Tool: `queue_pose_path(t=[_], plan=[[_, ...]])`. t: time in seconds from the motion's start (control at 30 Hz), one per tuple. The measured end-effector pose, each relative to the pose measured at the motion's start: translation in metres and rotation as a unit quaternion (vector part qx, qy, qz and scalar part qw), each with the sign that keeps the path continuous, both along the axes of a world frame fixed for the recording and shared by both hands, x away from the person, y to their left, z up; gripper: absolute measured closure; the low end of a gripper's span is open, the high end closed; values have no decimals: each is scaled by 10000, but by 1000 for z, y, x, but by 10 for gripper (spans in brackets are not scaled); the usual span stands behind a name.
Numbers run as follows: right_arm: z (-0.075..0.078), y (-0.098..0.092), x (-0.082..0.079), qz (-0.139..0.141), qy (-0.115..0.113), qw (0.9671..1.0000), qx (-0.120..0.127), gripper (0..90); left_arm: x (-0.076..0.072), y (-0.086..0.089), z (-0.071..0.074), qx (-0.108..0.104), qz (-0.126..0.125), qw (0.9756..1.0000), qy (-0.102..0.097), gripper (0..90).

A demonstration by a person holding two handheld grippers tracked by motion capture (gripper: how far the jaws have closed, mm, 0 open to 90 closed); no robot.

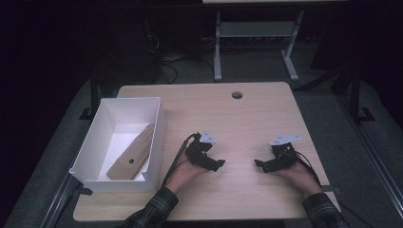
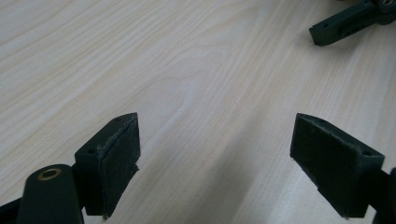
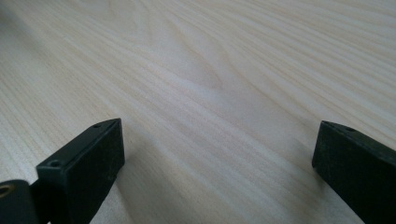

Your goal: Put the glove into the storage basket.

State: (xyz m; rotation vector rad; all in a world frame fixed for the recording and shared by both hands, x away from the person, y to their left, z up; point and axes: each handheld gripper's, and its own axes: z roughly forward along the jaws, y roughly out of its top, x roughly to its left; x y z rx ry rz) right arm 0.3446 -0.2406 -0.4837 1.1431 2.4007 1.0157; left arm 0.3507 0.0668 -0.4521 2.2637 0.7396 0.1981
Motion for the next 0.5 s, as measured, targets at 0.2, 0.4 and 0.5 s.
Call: queue_pose_path(t=[0.2,0.4,0.5], plan=[[0,0,0,6,-4,10000,-1,19,0,1,-8,31,4,10000,-27,153],[0,0,0,3,-1,10000,-1,19,0,2,-14,71,11,10000,62,152],[0,0,0,7,-4,10000,-2,19,0,2,-15,91,-19,9999,57,150]])
